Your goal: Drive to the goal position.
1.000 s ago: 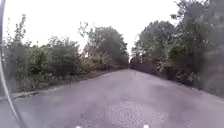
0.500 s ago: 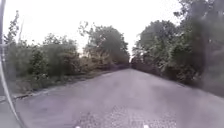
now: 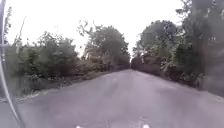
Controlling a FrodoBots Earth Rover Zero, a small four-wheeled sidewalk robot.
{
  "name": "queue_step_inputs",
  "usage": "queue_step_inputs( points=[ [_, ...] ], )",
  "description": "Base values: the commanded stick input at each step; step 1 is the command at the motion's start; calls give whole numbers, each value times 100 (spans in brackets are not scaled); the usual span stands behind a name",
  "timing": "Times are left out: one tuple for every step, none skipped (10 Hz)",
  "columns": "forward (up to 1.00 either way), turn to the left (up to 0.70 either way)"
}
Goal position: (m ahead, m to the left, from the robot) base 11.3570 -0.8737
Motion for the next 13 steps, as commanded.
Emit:
queue_step_inputs(
  points=[
    [70,-35],
    [70,-35],
    [70,-35],
    [70,-35],
    [70,0],
    [70,0],
    [70,0],
    [70,0],
    [70,0],
    [70,0],
    [70,0],
    [70,0],
    [70,0]
  ],
)
